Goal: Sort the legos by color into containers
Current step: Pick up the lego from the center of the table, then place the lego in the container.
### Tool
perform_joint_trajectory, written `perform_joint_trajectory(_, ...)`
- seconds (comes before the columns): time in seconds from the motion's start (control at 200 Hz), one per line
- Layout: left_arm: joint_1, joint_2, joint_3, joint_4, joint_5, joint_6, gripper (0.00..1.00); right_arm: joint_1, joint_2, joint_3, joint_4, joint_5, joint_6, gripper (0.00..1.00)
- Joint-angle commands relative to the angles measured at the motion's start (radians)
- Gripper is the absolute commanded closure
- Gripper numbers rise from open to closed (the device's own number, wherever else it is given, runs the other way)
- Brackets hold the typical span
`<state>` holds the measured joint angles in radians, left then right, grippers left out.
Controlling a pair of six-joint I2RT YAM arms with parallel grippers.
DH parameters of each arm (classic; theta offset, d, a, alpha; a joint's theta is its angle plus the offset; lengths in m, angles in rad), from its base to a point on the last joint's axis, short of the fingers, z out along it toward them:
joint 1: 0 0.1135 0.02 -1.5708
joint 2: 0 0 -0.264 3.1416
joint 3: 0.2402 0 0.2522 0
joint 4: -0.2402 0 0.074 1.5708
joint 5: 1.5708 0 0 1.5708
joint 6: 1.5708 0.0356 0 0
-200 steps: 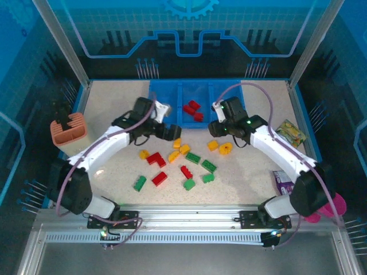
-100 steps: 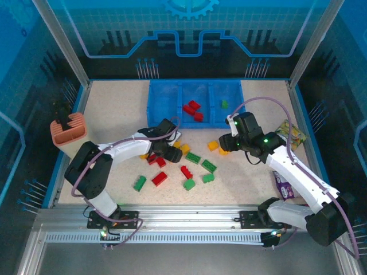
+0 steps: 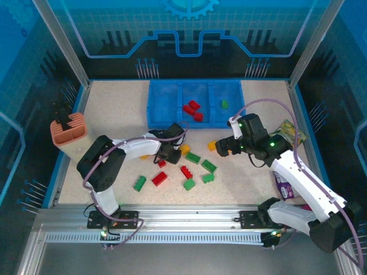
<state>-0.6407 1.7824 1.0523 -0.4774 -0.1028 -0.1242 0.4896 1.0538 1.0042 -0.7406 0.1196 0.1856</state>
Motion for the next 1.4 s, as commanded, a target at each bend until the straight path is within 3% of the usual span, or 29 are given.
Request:
perform_joint_trajectory(0.0,-0.007,-0.005,0.031,-0.055,-0.038,-0.010,0.83,-0.006,-0.024,0.027,-0.033,-0.005,-0.021,0.00)
perform_joint_trajectory(0.225,0.009,-0.137,0.147,-0.129,-0.133,0.002,0.86,-0.008,-0.006,0.011,-0.003,-0.011,-0.023,0.00)
perform_joint_trajectory(0.47,0.145,-0.189,0.311,-0.130,-0.198,0.021,0.86,-0.012,0.019,0.017,0.020,-0.018,-0.038,0.00)
perform_joint_trajectory(0.615,0.239,-0.109,0.418,-0.137,-0.232,0.013,0.86,-0.018,0.037,0.019,0.042,-0.031,-0.045,0.00)
perform_joint_trajectory(0.956,0.303,0.165,0.632,-0.095,-0.193,0.034,0.87,-0.010,0.070,-0.015,0.074,-0.102,-0.019,0.06)
perform_joint_trajectory(1.151,0.317,0.312,0.761,-0.113,-0.187,0.044,0.87,0.114,0.075,-0.068,0.094,-0.123,0.098,0.08)
perform_joint_trajectory(1.396,0.333,0.361,0.790,-0.104,-0.154,0.031,0.81,0.304,0.131,-0.079,0.135,-0.073,0.218,0.10)
